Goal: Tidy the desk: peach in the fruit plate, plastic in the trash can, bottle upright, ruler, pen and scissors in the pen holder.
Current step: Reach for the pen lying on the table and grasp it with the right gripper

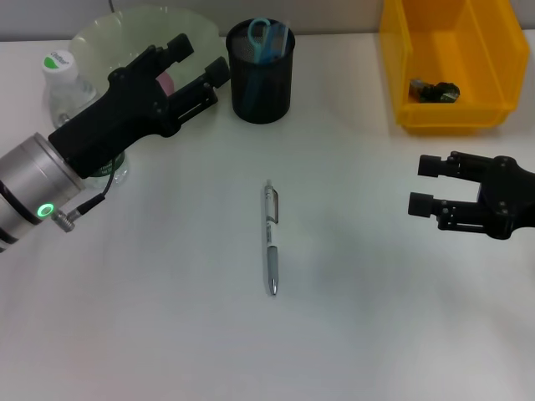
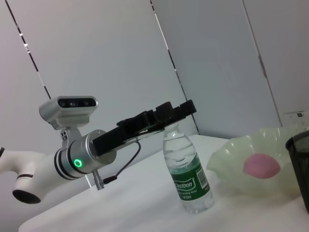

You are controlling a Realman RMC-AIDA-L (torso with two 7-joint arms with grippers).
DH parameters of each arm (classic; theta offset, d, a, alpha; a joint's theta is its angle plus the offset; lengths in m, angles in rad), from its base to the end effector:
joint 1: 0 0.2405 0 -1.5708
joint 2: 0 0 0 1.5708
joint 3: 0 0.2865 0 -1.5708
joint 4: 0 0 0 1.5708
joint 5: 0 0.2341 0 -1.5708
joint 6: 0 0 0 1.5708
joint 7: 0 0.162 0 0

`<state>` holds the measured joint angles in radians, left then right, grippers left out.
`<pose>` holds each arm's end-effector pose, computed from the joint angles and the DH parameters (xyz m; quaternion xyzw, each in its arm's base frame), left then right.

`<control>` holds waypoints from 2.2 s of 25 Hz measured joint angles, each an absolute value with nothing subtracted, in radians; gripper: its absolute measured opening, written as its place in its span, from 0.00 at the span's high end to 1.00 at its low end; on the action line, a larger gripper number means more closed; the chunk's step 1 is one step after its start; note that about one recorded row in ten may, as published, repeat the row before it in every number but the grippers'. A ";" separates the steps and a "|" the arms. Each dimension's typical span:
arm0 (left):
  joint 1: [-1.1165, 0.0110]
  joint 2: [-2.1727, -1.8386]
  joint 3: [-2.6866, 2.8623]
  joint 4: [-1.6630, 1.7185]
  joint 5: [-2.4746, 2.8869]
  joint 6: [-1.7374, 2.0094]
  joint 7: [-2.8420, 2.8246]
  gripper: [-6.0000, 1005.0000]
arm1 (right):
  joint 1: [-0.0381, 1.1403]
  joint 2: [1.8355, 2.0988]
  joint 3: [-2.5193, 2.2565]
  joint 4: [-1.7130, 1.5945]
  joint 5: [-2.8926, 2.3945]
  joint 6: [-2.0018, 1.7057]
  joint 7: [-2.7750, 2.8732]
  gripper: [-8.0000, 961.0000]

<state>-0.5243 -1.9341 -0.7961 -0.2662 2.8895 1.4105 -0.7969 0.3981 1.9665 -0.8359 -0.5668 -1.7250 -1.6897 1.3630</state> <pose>-0.2718 0.3692 -0.0517 -0.8202 -0.2073 -0.4687 0.2542 0.3213 0.3268 0.0048 -0.9136 0.2391 0.3118 0.1047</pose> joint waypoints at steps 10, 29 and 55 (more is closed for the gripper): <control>-0.586 -1.952 -0.765 -0.149 2.890 1.414 -0.779 0.22 | 0.419 1.965 -0.838 -0.608 -1.774 -1.700 1.448 0.19; -0.466 -1.977 -0.808 -0.052 2.884 1.416 -0.557 0.22 | 0.898 2.044 -0.941 -0.761 -2.353 -1.637 2.049 0.19; -0.437 -1.992 -0.807 -0.011 2.884 1.418 -0.549 0.22 | 1.078 2.092 -1.891 -0.739 -2.239 -1.118 2.565 0.19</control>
